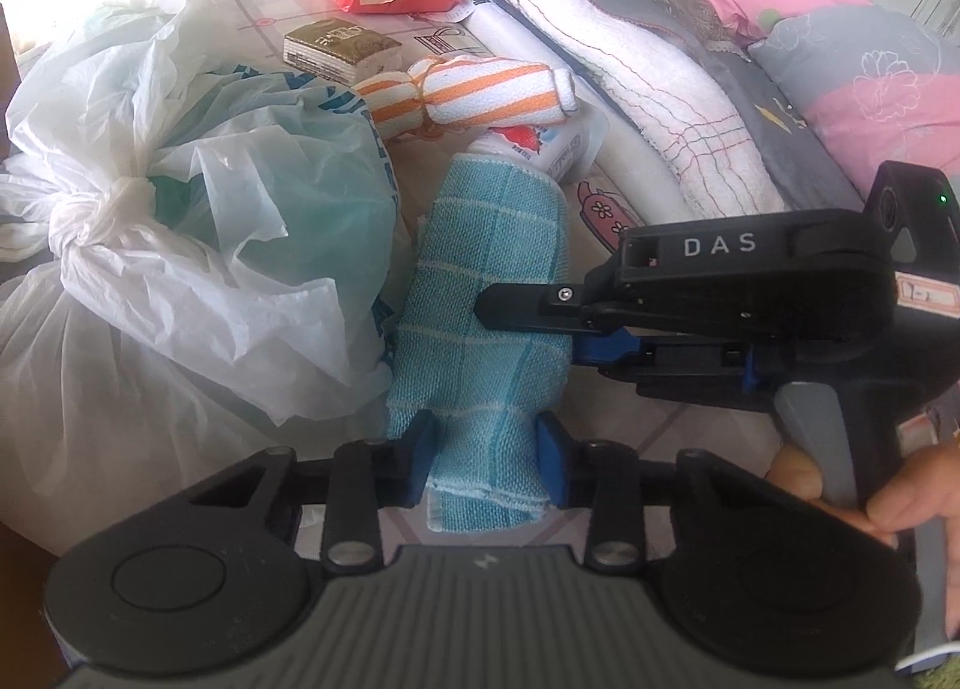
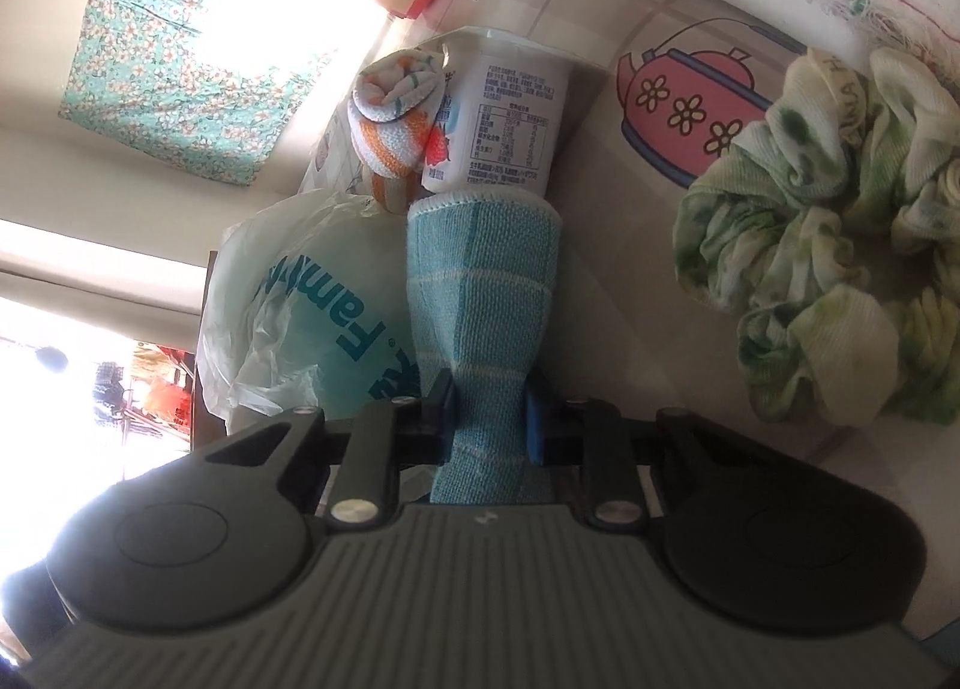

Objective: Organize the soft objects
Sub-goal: 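Carry the hanging towel with the right tool over the box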

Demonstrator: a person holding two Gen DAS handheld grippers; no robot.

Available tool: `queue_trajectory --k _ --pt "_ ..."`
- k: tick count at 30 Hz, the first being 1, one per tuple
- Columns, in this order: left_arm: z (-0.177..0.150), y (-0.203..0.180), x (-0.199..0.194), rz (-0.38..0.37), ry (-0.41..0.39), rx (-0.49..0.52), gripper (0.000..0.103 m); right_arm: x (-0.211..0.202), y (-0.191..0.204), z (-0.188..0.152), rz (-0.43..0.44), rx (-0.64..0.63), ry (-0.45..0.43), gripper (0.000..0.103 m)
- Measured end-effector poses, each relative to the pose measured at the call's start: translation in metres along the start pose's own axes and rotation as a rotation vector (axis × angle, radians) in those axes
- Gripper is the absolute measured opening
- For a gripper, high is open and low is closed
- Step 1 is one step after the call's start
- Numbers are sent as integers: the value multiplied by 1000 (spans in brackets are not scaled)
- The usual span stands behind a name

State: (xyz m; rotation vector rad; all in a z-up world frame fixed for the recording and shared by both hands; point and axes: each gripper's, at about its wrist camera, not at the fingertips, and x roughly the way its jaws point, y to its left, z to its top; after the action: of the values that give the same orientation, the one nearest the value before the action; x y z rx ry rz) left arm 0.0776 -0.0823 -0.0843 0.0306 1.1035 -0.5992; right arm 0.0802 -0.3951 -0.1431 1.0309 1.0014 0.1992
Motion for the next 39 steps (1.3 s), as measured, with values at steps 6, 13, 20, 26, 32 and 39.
queue_trajectory --k 6,13,20,26,32,39 --pt "-4 -10 -17 -38 -29 18 25 -20 1 -10 41 10 -34 17" --pt "-1 -27 -73 -64 -168 57 25 -71 43 -17 84 -134 -127 17" --pt "-2 11 -152 42 -346 -29 25 -68 144 -27 180 -382 -121 17" --pt "-22 95 -212 226 -417 -193 26 12 257 -45 289 -523 69 17" --pt "-39 193 -227 396 -343 -383 26 130 340 -89 289 -572 332 17" --pt "-44 267 -211 505 -207 -506 28 243 380 -139 178 -576 528 17"
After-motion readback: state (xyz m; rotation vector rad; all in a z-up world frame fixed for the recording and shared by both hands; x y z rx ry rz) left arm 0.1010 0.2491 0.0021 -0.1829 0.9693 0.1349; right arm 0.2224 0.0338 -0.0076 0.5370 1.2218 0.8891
